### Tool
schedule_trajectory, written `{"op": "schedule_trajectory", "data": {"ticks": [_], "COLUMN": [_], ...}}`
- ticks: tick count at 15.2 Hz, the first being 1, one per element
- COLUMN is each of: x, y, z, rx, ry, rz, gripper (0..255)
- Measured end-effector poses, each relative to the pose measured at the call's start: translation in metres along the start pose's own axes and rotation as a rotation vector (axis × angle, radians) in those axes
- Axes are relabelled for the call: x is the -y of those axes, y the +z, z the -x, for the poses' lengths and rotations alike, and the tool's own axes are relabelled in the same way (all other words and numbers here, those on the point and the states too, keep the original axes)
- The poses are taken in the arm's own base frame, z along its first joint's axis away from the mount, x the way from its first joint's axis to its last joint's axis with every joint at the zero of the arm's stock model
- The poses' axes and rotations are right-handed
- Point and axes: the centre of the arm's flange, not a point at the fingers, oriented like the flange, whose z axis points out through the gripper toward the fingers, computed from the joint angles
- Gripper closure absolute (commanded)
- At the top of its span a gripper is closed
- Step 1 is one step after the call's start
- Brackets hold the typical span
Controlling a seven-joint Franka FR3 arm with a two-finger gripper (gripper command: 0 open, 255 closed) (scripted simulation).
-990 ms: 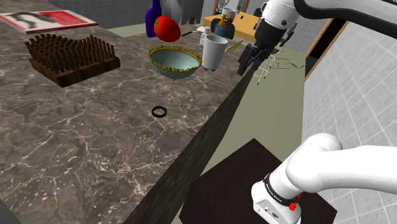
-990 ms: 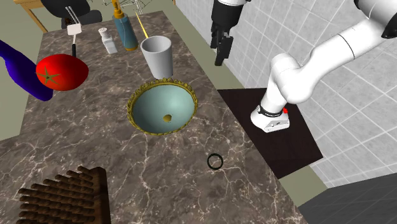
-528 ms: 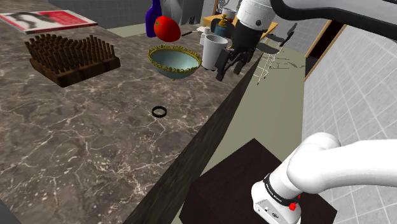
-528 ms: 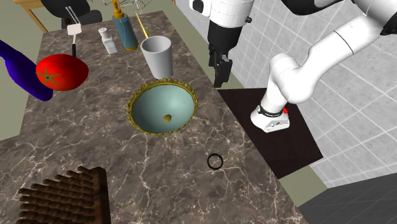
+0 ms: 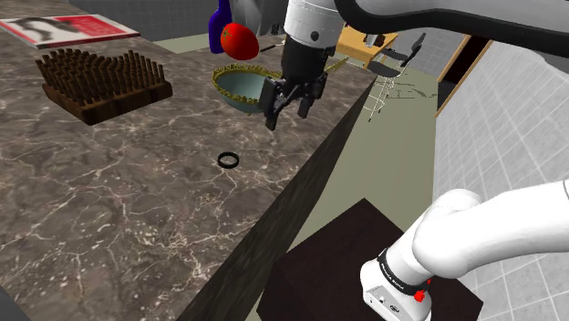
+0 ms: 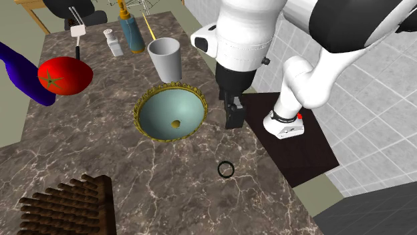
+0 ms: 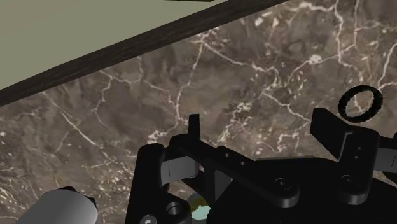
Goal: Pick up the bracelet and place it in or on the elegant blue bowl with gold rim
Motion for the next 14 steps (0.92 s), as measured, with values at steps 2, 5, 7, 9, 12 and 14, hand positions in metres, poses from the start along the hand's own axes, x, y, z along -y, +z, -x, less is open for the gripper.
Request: {"op": "schedule_trajectory", "data": {"ticks": [2,5,7,9,12,14], "x": [0.026,0.066,0.09,0.112,0.126,0.126], "y": [0.003,0.008,0.009,0.015,0.028,0.037], "z": [-0.006,-0.015,-0.02,-0.028,-0.027,-0.028], "rx": [0.01,0.026,0.035,0.045,0.051,0.051], "ry": [-0.003,-0.008,-0.011,-0.014,-0.014,-0.014], "rz": [0.0,0.0,0.0,0.0,-0.002,-0.002], "gripper": [0,0,0,0,0,0]}}
